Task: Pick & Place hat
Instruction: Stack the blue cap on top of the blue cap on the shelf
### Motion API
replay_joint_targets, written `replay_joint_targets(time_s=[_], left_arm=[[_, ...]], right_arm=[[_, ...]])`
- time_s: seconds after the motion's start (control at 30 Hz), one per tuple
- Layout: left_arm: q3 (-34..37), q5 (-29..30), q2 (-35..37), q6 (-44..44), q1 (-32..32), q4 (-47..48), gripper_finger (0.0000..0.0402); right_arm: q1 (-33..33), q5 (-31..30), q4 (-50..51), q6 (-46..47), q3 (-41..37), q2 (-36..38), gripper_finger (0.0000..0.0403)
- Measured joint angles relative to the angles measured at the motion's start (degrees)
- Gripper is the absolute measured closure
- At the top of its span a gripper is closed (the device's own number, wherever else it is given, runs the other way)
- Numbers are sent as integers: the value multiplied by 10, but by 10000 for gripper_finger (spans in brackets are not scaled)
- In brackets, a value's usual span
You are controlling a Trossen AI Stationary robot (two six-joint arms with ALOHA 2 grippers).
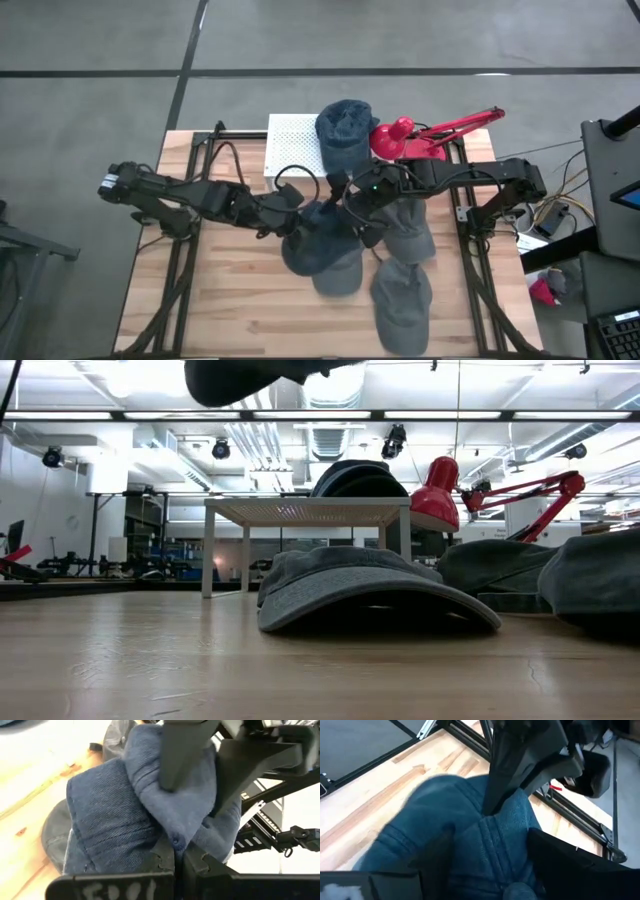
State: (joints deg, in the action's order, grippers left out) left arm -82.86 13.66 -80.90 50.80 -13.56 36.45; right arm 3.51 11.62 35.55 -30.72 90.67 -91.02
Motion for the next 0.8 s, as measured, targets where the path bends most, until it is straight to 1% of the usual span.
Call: replay_joint_targets(time_s=[0.17, 0.3, 0.43, 0.57, 0.7, 0.73, 0.8], left_arm=[[-5, -2, 0, -4, 1, 0, 401], [-5, -3, 0, -4, 1, 0, 401], [-5, -7, 0, -4, 1, 0, 401], [-5, -6, 0, -5, 2, -5, 401], [-5, -7, 0, -12, 2, -17, 401], [-5, -7, 0, -12, 2, -19, 401], [-5, -7, 0, -12, 2, -20, 401]], right_arm=[[1, -42, 1, 3, 0, 1, 175], [3, -57, 2, 3, 0, 2, 207], [3, -62, 2, 3, 0, 2, 255], [4, -81, 2, 3, 0, 2, 316], [4, -82, 4, 3, 0, 2, 376], [4, -82, 5, 3, 0, 2, 384], [4, -82, 8, 3, 0, 2, 388]])
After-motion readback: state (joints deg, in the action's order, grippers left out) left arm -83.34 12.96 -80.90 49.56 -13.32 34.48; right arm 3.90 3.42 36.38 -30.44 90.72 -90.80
